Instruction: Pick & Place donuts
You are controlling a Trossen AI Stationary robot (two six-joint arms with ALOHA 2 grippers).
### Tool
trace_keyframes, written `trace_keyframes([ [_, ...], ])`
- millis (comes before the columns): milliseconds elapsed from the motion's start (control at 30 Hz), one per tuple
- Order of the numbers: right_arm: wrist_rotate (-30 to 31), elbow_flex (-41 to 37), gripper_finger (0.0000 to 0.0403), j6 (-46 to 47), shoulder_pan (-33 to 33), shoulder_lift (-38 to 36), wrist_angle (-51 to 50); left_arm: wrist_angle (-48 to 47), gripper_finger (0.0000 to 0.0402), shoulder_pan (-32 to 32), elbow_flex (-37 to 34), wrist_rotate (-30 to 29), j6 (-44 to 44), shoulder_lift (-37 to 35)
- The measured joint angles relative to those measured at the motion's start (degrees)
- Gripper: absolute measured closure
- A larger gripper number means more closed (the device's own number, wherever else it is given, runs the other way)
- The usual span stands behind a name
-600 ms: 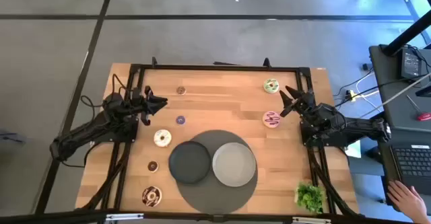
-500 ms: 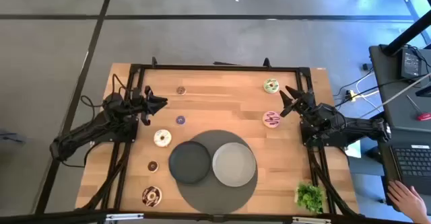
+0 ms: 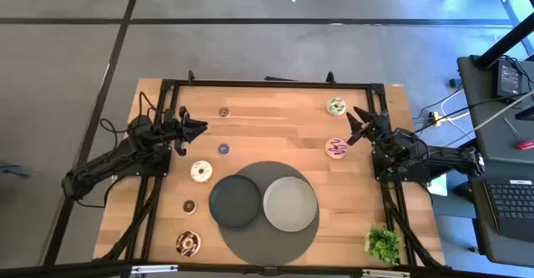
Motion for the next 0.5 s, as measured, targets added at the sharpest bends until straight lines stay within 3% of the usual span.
trace_keyframes([
  [500,-0.01,0.0,0.0217,0.0,0.0,0.0,0.02,0.0,0.0323,0.01,0.0,0.0,0.0,0.01],
])
